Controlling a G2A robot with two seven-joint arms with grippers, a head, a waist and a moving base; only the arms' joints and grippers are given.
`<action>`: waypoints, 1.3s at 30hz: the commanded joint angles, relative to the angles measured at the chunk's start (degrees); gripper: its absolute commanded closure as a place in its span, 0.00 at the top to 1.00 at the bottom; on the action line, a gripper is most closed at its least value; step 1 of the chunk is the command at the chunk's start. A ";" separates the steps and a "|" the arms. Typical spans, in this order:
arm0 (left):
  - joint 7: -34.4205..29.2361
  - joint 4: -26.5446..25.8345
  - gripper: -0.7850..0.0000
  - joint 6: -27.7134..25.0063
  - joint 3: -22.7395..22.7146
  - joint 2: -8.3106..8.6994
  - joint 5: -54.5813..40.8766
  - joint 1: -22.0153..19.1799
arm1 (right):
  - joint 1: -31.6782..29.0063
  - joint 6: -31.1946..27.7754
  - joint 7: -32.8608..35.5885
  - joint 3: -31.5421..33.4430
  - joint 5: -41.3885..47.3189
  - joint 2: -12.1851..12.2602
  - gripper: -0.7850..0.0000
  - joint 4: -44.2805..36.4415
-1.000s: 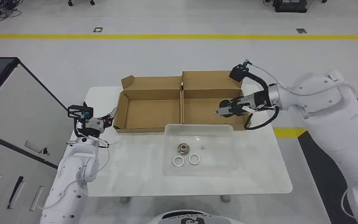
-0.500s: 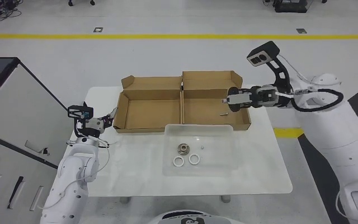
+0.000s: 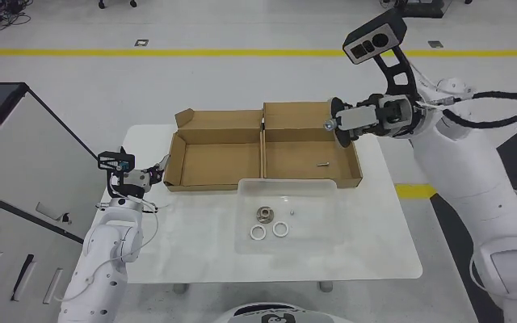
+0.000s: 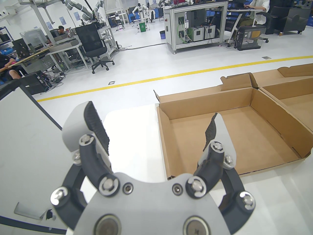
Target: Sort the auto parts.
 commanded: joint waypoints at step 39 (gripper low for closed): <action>0.00 0.00 1.00 0.00 0.00 0.00 0.00 0.00 | -5.95 0.24 -2.34 2.58 9.19 -6.13 0.00 -2.83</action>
